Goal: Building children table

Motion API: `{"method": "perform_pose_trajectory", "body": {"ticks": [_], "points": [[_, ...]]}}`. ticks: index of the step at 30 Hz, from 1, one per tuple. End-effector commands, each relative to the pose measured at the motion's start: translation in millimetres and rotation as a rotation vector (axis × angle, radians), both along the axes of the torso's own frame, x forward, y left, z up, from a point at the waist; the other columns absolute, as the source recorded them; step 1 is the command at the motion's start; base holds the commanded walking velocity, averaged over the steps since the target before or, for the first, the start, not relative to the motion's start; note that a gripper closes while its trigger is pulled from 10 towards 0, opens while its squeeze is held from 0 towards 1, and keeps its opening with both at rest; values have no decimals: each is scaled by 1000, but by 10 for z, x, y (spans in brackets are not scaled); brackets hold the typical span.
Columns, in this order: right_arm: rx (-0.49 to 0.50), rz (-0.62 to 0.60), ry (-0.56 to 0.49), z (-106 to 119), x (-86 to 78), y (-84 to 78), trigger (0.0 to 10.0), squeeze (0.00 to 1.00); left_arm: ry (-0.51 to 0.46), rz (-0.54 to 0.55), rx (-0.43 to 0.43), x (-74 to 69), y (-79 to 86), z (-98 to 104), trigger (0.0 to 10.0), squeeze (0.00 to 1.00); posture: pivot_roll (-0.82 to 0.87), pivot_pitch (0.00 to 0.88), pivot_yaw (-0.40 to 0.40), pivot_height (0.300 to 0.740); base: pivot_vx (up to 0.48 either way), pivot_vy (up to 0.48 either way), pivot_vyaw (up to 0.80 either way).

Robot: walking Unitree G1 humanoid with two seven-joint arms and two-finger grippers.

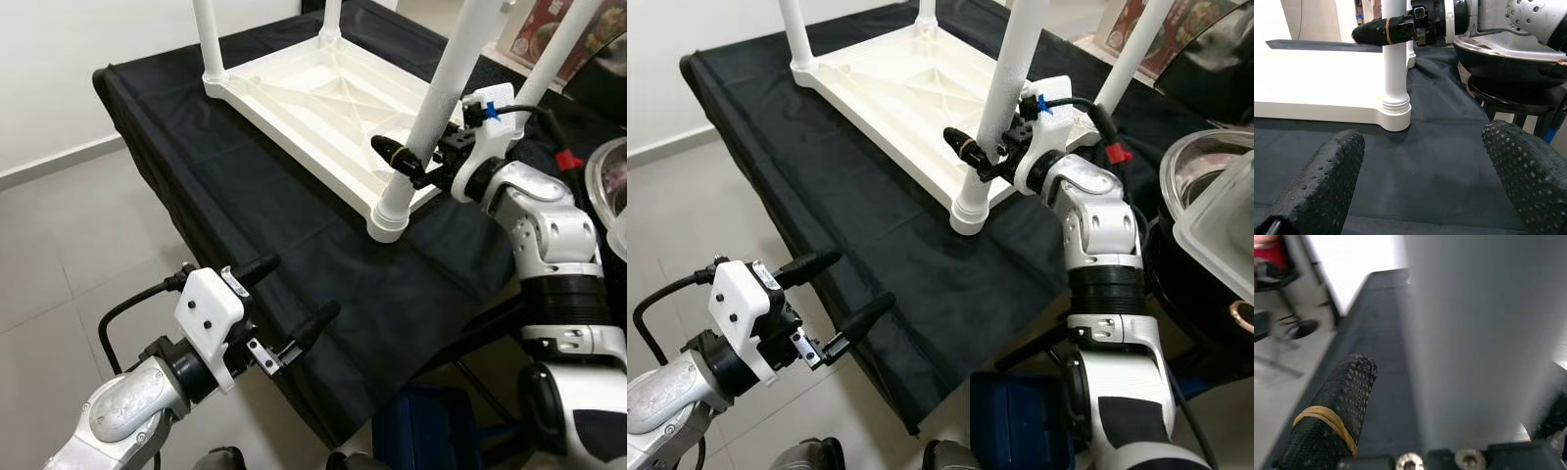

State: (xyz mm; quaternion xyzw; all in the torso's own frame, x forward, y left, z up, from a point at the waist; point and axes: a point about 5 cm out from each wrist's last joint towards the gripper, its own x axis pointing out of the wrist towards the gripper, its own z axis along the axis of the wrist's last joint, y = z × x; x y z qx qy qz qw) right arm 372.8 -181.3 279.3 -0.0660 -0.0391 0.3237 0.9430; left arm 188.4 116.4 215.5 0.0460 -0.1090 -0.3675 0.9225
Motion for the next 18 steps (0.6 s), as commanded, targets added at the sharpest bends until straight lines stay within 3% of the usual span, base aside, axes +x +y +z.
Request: {"method": "perform_pose_trajectory", "body": {"ticks": [1, 7, 8, 9, 10, 11, 12, 17, 18], "points": [[1, 37, -10, 23, 4, -9, 10000, 0, 12, 2, 2, -10, 13, -20, 10000, 0, 49, 173, -88, 740, 0, 0, 0], [9, 40, -13, 34, 51, -63, 10000, 0, 15, 2, 4, -10, 13, -27, 10000, 0, 49, 171, -90, 740, 0, 0, 0], [8, 58, -5, 14, 42, -73, 8863, 0, 14, 1, 4, -8, 12, -26, 10000, 0, 50, 172, -88, 740, 0, 0, 0], [8, 58, -5, 14, 42, -73, 8863, 0, 14, 1, 4, -8, 12, -26, 10000, 0, 50, 172, -88, 740, 0, 0, 0], [8, 77, 3, -6, 35, -79, 4314, 0, 14, 0, 4, -7, 12, -26, 10000, 0, 47, 171, -86, 740, 0, 0, 0], [11, 95, 7, -19, 25, -84, 4314, 0, 13, 0, 4, -5, 11, -26, 10000, 0, 46, 171, -85, 740, 0, 0, 0], [5, 97, 13, -33, 21, -102, 0, 0, 13, -1, 5, -4, 9, -26, 10000, 0, 46, 169, -85, 740, 0, 0, 0], [-19, 52, 19, -65, 37, -133, 0, 0, 11, -3, 3, 1, 1, -22, 10000, 0, 42, 167, -86, 740, 0, 0, 0], [-32, 43, 32, -136, 21, -58, 0, 0, 10, -5, 2, 3, -5, -20, 10000, 0, 36, 164, -84, 740, 0, 0, 0]]}}
